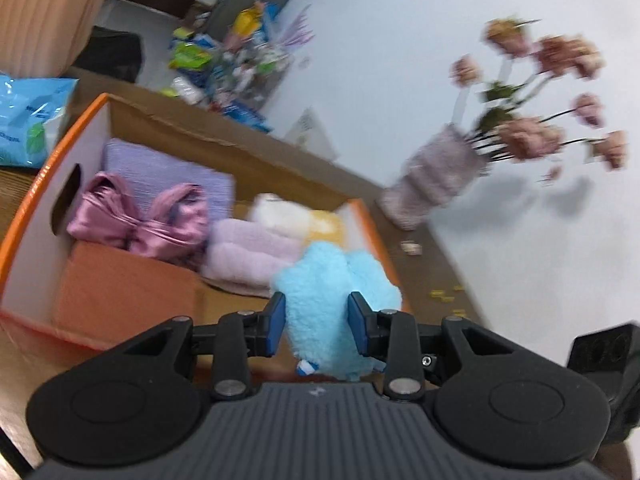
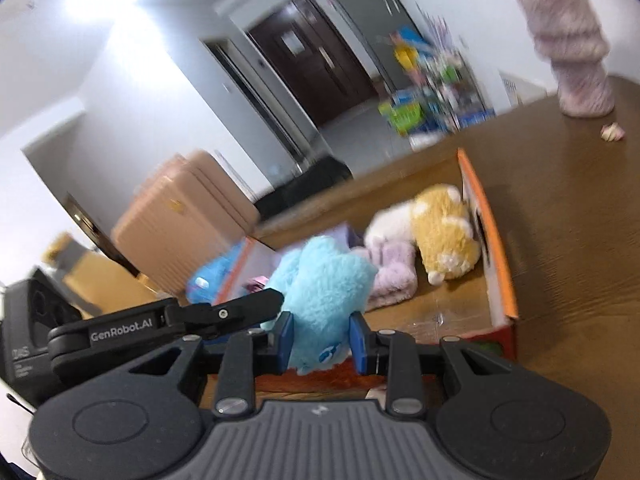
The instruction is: Organize soft objects
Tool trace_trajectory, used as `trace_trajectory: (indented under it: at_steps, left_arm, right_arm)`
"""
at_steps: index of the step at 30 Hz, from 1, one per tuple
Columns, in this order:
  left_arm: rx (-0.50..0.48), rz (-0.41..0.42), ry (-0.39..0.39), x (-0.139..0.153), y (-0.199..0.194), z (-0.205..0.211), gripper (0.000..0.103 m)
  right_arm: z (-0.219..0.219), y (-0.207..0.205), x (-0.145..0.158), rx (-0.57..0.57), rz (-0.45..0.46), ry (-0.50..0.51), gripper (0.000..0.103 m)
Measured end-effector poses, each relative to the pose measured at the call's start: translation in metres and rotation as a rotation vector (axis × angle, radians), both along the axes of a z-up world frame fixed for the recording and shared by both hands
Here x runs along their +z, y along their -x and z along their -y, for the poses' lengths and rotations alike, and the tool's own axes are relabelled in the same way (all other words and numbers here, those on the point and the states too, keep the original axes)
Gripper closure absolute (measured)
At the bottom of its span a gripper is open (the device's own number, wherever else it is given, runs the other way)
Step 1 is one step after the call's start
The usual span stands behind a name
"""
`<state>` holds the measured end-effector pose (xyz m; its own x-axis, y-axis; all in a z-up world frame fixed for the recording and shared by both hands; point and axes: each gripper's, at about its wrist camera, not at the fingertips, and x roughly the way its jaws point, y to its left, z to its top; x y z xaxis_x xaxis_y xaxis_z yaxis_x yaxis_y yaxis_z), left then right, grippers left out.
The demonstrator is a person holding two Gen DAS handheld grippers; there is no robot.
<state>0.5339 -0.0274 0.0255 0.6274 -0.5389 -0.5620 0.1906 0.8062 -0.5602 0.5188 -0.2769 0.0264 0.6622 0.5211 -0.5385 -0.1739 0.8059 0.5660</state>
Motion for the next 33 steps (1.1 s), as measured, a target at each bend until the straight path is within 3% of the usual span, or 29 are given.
trace_trajectory:
  at_steps: [3,5,9,14,17,19,22,26,29,33]
  left_arm:
    - [0.018,-0.048,-0.089,-0.017,-0.019,-0.002,0.07]
    - [-0.005,-0.055,-0.15,-0.024,-0.025,-0.002,0.069]
    - [-0.002,-0.024,-0.191,-0.024,-0.023,-0.011,0.067]
    - [0.009,0.038,-0.215,-0.003,-0.009,-0.022,0.066]
    - [0.018,0.072,-0.225,0.014,0.007,-0.026,0.061]
    - [0.032,0.097,-0.236,0.028,0.023,-0.029,0.059]
    - [0.073,0.181,-0.27,0.049,0.059,-0.037,0.049]
    - [0.141,0.339,-0.386,0.071,0.133,-0.048,0.026]
    - [0.187,0.43,-0.423,0.073,0.196,-0.057,0.012]
    - [0.279,0.479,-0.498,0.056,0.269,-0.059,0.008]
  right_arm:
    - [-0.021,-0.031,-0.018,0.015,-0.074,0.042,0.076]
    - [-0.035,-0.039,-0.016,0.024,-0.058,0.113,0.079]
    - [-0.05,-0.048,-0.014,0.069,-0.068,0.156,0.078]
    - [-0.049,-0.039,-0.001,0.082,-0.029,0.18,0.078]
    - [-0.045,-0.024,0.016,0.073,0.007,0.195,0.067]
    - [-0.04,-0.009,0.031,0.066,0.043,0.211,0.065]
    - [-0.03,0.026,0.057,0.057,0.114,0.231,0.063]
    - [-0.023,0.093,0.085,0.063,0.28,0.339,0.042]
    - [-0.016,0.148,0.094,0.047,0.401,0.394,0.035]
    - [-0.011,0.216,0.086,-0.001,0.518,0.436,0.028]
